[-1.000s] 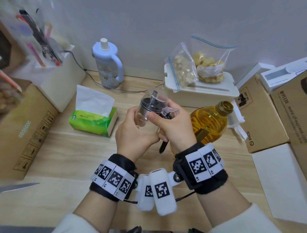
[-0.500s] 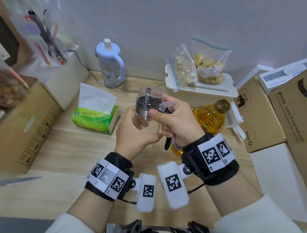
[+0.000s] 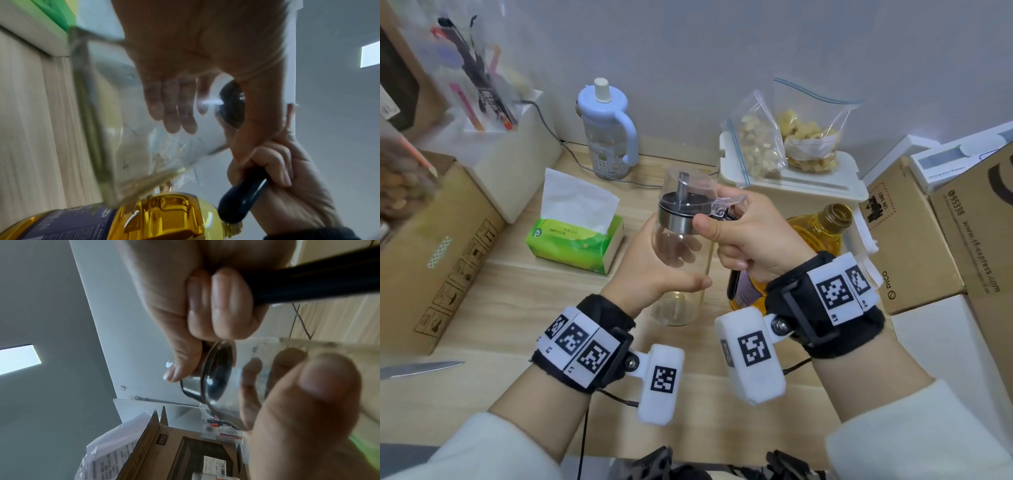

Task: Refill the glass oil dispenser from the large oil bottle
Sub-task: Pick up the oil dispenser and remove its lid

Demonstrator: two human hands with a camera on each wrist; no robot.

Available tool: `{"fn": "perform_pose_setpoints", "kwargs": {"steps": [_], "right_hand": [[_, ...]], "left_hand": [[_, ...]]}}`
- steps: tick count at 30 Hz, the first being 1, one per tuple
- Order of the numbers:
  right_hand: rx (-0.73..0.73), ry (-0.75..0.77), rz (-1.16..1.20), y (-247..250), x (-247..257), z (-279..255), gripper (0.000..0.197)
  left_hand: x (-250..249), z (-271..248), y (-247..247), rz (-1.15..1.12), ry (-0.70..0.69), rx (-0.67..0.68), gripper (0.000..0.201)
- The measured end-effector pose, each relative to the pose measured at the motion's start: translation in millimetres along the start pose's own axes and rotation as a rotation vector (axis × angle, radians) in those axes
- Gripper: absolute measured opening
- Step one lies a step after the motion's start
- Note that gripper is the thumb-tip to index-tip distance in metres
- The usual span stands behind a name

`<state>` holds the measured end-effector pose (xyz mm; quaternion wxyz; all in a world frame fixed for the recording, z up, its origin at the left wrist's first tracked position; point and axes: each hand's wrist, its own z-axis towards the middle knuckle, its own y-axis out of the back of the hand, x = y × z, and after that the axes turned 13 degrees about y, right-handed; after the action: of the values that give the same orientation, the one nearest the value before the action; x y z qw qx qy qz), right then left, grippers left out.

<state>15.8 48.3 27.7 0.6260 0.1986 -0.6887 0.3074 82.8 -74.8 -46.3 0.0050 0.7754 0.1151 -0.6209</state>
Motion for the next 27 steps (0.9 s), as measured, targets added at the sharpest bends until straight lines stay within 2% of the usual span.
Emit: {"fn": "perform_pose_setpoints", "kwargs": {"steps": [3,6,7,8,10,12,13,15,19,22,27], "right_hand": [[0.076,-0.011,0.062,9.2,1.5,2.6,0.048],[0.296,-0.070,0.185,20.8,6.2,5.0,0.054],[0.332,-0.068,0.211,21.4,8.4,5.0,0.055],[0.308,-0.054,0.211,21.0,9.7,5.7,0.058],[0.103,0.031,0.067,15.6,12.0,6.3,0.067],[-0.147,0.145,-0.245,7.1,10.0,3.2,0.073],[-0.218,0.167,-0.372,-0.4,8.6,0.4,0.080],[-0.244,0.195,-0.515,-15.6,3.2,-4.2,0.091],[-0.295,0.225,-0.647,-29.1,-5.7,-1.4,0.105],[-0.379,0.311,-0.674,-28.3,-3.3,-1.3,0.109],[-0.422,0.395,-0.597,-22.5,-2.9,-4.8,0.088]], "left_hand": [[-6.5,-1.9,4.8,-0.006,0.020,0.129,0.068],[-11.5,-11.2,5.2,-0.072,0.021,0.404,0.064],[-12.9,-13.8,4.8,-0.098,0.035,0.461,0.067],[-14.4,-15.6,4.7,-0.111,0.049,0.457,0.068],[-16.8,-15.8,5.2,-0.127,0.069,0.308,0.069],[-15.5,-11.0,4.4,-0.116,0.068,0.077,0.080],[-14.8,-8.5,2.1,-0.101,0.053,-0.028,0.084],[-13.4,-5.2,-5.2,-0.024,0.020,-0.205,0.084],[-16.2,-6.2,-17.2,0.357,-0.108,-0.475,0.079],[-18.6,-8.4,-21.8,0.386,-0.136,-0.469,0.078],[-18.0,-13.1,-22.0,0.317,-0.123,-0.329,0.081]]}}
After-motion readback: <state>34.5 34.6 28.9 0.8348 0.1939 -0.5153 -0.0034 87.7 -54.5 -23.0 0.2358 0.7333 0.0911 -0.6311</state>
